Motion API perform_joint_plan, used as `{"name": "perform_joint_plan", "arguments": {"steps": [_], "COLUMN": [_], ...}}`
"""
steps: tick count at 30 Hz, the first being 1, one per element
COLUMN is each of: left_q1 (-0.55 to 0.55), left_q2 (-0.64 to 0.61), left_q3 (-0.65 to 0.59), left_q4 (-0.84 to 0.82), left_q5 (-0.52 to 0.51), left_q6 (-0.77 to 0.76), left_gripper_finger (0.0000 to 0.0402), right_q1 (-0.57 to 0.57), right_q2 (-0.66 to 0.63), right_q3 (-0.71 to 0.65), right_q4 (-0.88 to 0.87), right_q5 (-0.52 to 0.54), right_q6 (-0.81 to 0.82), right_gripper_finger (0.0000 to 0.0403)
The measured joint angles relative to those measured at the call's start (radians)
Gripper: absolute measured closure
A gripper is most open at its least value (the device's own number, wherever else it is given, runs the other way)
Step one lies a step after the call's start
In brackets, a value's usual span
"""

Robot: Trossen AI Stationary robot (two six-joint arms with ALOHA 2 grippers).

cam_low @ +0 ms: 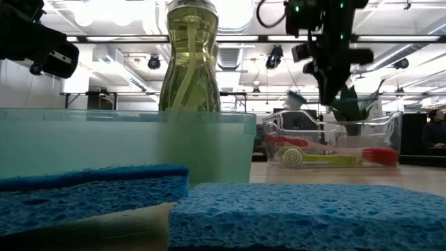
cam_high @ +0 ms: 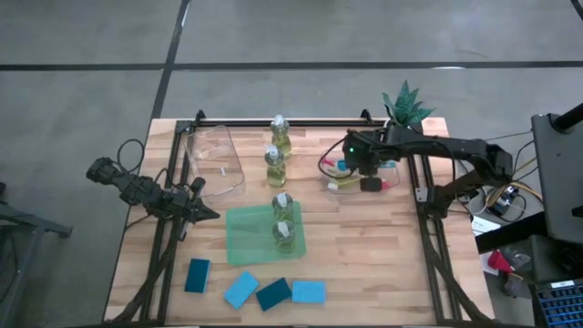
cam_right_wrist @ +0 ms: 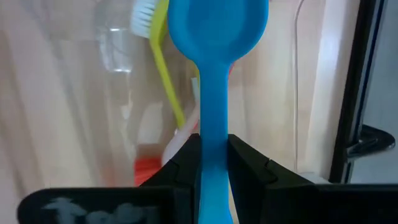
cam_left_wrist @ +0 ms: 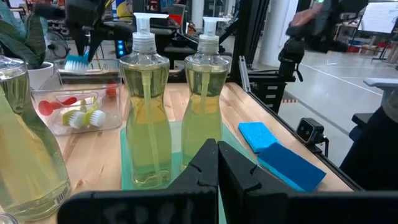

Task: Pick & Place Kitchen Sink Supplies
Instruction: Put the blue dish brush into the right transparent bin

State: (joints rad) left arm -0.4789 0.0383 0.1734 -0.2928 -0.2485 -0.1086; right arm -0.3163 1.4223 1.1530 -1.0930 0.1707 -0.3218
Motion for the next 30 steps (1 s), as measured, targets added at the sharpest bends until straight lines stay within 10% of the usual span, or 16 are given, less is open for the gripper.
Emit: {"name": "perform_joint_plan", "arguments": {"steps": [22, 30], "left_q1": [0.000, 0.000], "left_q2": [0.000, 0.000], "left_q3": [0.000, 0.000], "left_q4": [-0.001, -0.001], "left_q5": [0.000, 0.000], "left_q6": [0.000, 0.000], "left_gripper_finger": [0.0401, 0.0401], "right_q1": [-0.071, -0.070], "right_q2": [0.002, 0.002], "right_q3": [-0.272, -0.299], "right_q4": [0.335, 0.351], "right_q5": [-0.052, -0.028], "right_q6": [-0.074, -0.044], "right_gripper_finger": [0.0348, 0.0291]}}
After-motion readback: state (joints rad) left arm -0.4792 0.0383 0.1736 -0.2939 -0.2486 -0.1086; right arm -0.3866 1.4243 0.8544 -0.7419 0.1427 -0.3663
